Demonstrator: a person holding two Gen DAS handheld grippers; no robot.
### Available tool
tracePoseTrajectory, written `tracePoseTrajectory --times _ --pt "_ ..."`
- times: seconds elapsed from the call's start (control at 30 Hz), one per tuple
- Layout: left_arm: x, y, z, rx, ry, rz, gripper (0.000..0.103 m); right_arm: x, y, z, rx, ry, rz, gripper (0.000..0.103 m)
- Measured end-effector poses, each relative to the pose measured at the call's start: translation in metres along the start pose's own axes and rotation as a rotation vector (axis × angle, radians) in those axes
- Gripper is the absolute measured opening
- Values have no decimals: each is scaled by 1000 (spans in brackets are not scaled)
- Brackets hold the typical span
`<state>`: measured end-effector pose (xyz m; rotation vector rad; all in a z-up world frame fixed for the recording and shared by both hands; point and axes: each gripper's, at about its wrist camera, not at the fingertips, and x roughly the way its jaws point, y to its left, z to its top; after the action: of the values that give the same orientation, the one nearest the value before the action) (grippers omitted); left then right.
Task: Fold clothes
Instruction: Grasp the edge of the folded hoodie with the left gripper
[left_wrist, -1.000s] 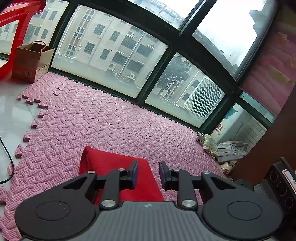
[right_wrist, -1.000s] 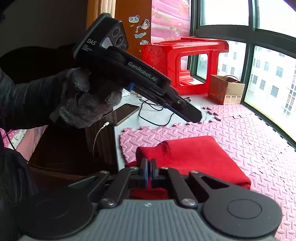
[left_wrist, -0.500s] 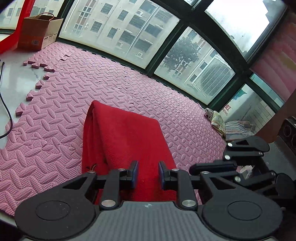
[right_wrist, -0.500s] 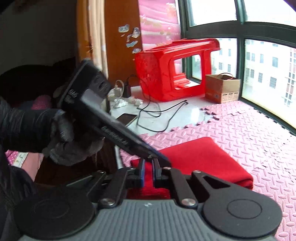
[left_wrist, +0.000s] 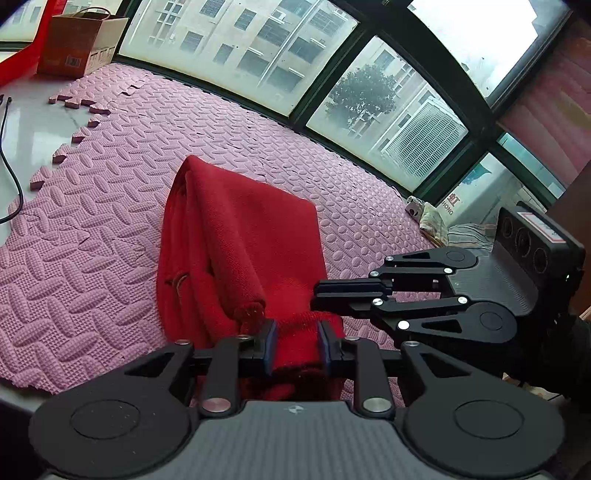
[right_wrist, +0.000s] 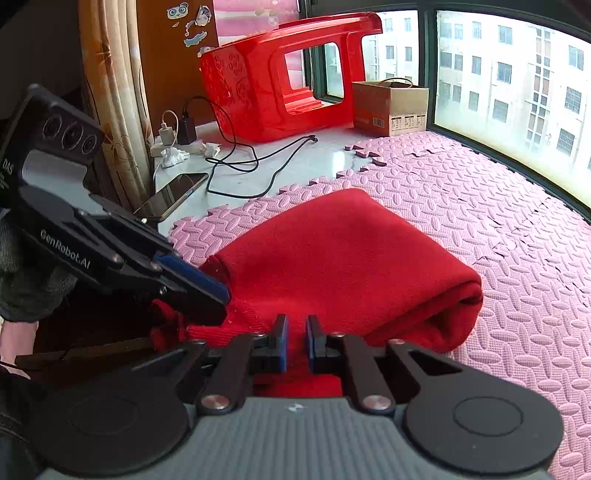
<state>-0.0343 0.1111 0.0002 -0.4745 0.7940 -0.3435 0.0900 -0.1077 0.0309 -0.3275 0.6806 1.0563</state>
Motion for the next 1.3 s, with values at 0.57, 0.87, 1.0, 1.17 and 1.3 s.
tracePoseTrajectory --times 0.57,0.87,1.0,1.17,1.3 --pt "2 5 -3 -22 11 -21 26 57 -70 4 118 50 -232 18" --pt "1 8 -3 -48 11 -37 26 68 -37 57 28 22 -66 20" --pt "0 10 -3 -62 7 -43 26 96 -25 69 -35 54 -24 21" --pt "-3 13 -3 -87 -4 -46 26 127 -19 60 -55 108 -22 21" --pt "-3 15 -3 -102 -3 -56 26 122 -21 57 -32 93 -24 21"
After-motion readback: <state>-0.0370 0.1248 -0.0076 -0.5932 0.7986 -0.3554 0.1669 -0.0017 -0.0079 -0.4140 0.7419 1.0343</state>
